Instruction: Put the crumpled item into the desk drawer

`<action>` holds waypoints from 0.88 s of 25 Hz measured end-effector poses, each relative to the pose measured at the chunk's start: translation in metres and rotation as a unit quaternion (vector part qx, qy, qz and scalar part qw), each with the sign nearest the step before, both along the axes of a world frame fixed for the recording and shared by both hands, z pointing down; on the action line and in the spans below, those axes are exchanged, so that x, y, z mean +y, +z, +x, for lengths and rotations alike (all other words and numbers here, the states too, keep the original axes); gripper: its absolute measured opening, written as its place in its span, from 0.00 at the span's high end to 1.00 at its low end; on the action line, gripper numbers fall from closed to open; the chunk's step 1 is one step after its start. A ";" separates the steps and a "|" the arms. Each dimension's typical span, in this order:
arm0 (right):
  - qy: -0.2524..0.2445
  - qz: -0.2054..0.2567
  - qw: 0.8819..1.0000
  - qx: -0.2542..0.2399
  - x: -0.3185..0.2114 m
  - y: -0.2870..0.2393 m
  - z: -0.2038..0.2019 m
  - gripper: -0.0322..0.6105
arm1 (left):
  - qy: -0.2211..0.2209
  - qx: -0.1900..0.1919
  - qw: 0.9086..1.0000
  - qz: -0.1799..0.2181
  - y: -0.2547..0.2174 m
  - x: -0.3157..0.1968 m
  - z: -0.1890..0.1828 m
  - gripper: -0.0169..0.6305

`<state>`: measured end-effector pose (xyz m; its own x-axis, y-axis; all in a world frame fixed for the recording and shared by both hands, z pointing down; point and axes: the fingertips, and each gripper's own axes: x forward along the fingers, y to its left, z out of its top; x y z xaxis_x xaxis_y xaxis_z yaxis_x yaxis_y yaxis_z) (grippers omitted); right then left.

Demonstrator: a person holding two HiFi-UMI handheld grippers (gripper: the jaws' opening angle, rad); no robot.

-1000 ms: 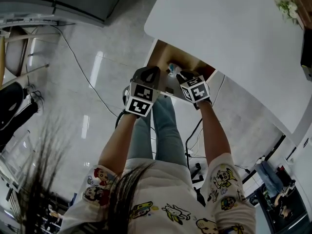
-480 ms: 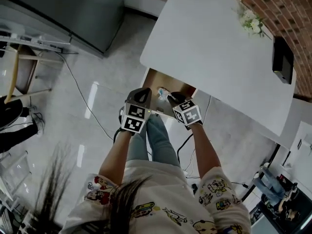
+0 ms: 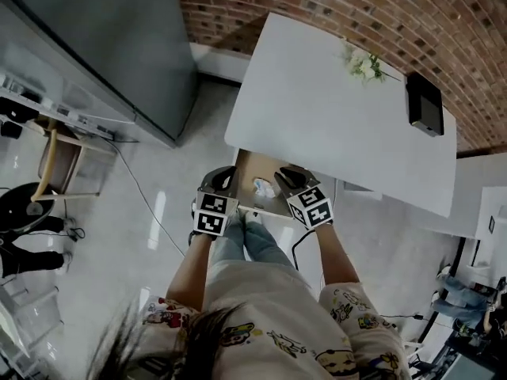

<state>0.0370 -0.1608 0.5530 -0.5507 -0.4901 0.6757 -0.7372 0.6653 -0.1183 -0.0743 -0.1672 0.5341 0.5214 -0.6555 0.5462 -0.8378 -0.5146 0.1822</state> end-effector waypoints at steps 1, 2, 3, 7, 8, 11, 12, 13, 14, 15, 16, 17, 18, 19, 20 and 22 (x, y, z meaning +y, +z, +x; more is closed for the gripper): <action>0.004 0.016 1.000 -0.006 -0.002 -0.017 0.002 0.84 | 0.002 0.000 1.000 0.009 -0.012 -0.001 0.001 0.97; 0.009 0.032 0.999 -0.011 -0.003 -0.033 0.005 0.84 | 0.005 0.001 1.000 0.019 -0.023 -0.001 0.003 0.98; 0.013 0.048 0.999 -0.016 -0.004 -0.049 0.009 0.84 | 0.009 0.001 1.000 0.028 -0.033 -0.001 0.006 0.97; 0.032 0.111 0.993 -0.036 -0.010 -0.110 0.017 0.85 | 0.017 0.014 0.998 0.062 -0.074 -0.008 0.013 0.97; 0.039 0.126 0.990 -0.040 -0.011 -0.124 0.020 0.85 | 0.018 0.018 0.997 0.071 -0.084 -0.009 0.013 0.98; 0.065 0.164 0.983 -0.057 -0.006 -0.158 0.032 0.87 | 0.021 0.023 0.995 0.095 -0.109 -0.007 0.015 0.97; 0.074 0.175 0.980 -0.065 -0.004 -0.168 0.038 0.88 | 0.022 0.026 0.994 0.102 -0.118 -0.006 0.016 0.98; 0.082 0.186 0.976 -0.073 -0.003 -0.178 0.044 0.88 | 0.022 0.031 0.993 0.109 -0.126 -0.005 0.018 0.98; 0.091 0.196 0.973 -0.081 -0.002 -0.188 0.049 0.89 | 0.023 0.036 0.992 0.115 -0.135 -0.005 0.019 0.97; 0.098 0.206 0.969 -0.090 -0.002 -0.197 0.054 0.90 | 0.024 0.041 0.991 0.122 -0.144 -0.005 0.020 0.97; 0.105 0.215 0.966 -0.098 -0.001 -0.205 0.058 0.91 | 0.023 0.047 0.990 0.127 -0.152 -0.005 0.020 0.97; 0.110 0.224 0.963 -0.105 -0.001 -0.212 0.061 0.91 | 0.022 0.053 0.989 0.133 -0.159 -0.004 0.020 0.97; 0.115 0.231 0.959 -0.113 0.000 -0.219 0.064 0.92 | 0.019 0.058 0.989 0.138 -0.166 -0.003 0.020 0.97; 0.119 0.238 0.956 -0.120 0.001 -0.225 0.066 0.93 | 0.016 0.064 0.988 0.142 -0.173 -0.002 0.020 0.98; 0.123 0.243 0.954 -0.127 0.002 -0.230 0.068 0.93 | 0.013 0.069 0.987 0.145 -0.179 0.000 0.019 0.98; 0.126 0.251 0.950 -0.135 0.006 -0.241 0.072 0.93 | 0.007 0.080 0.985 0.152 -0.192 0.003 0.020 0.98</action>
<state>0.1091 -0.1551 0.3125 -0.4934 -0.8525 0.1728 -0.8683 0.4943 -0.0407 -0.0544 -0.1640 0.3423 0.5948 -0.7685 0.2358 -0.8035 -0.5769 0.1469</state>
